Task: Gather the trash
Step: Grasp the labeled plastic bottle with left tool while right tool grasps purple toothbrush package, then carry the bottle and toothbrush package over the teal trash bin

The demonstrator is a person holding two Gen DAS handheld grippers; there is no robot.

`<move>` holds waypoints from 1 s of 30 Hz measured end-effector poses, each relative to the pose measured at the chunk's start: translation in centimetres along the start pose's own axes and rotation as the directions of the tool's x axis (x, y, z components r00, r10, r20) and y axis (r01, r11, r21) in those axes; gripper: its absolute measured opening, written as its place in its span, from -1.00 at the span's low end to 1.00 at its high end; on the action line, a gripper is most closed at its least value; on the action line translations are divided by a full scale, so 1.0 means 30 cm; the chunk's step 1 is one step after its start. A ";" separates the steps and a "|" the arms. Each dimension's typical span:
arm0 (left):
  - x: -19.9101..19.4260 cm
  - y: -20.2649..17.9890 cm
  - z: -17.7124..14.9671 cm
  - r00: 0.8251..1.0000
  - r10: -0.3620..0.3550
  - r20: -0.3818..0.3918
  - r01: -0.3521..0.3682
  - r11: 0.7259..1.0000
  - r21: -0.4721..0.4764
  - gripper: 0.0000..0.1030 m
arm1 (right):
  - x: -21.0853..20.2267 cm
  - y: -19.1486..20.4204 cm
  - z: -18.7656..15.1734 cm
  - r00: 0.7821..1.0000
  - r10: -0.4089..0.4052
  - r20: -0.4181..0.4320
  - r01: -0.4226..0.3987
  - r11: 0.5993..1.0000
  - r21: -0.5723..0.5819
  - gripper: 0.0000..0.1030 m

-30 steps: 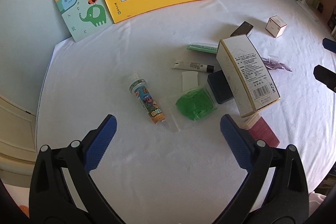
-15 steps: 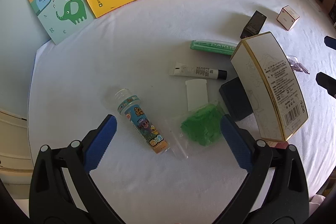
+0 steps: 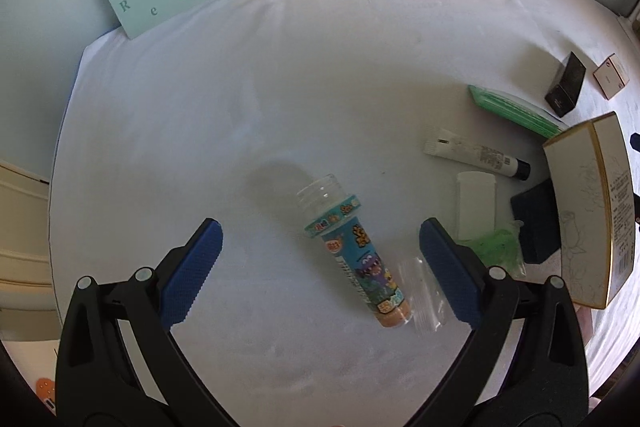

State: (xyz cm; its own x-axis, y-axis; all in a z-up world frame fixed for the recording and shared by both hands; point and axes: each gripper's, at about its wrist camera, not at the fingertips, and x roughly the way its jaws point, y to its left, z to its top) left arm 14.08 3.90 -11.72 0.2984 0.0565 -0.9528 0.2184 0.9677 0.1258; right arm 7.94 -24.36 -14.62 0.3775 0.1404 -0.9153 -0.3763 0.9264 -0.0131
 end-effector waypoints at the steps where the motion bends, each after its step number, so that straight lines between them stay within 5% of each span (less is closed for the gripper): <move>1: 0.009 0.004 0.000 1.000 -0.004 -0.006 0.004 1.000 -0.006 0.85 | 0.011 0.002 0.001 1.000 0.000 -0.006 0.000 1.000 -0.010 0.41; 8: 0.056 0.017 -0.008 0.995 -0.077 -0.056 0.075 0.996 -0.043 0.18 | 0.071 0.008 0.002 0.999 0.027 -0.029 -0.028 0.999 -0.036 0.09; 12: 0.036 0.000 -0.008 0.991 -0.116 -0.062 0.114 0.993 -0.030 -0.36 | 0.069 0.006 0.015 0.998 0.059 -0.033 -0.060 0.997 -0.037 -0.26; 30: -0.209 -0.023 -0.078 0.995 -0.103 0.013 0.103 0.994 0.024 -0.44 | -0.157 -0.014 -0.023 0.990 0.106 0.091 -0.111 0.992 0.054 -0.64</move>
State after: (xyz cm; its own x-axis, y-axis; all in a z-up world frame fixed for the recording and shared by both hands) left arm 9.88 3.45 -6.47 0.2863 -0.0467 -0.9570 0.2697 0.9624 0.0337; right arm 5.74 -25.65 -10.57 0.4110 0.2686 -0.8712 -0.3691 0.9228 0.1104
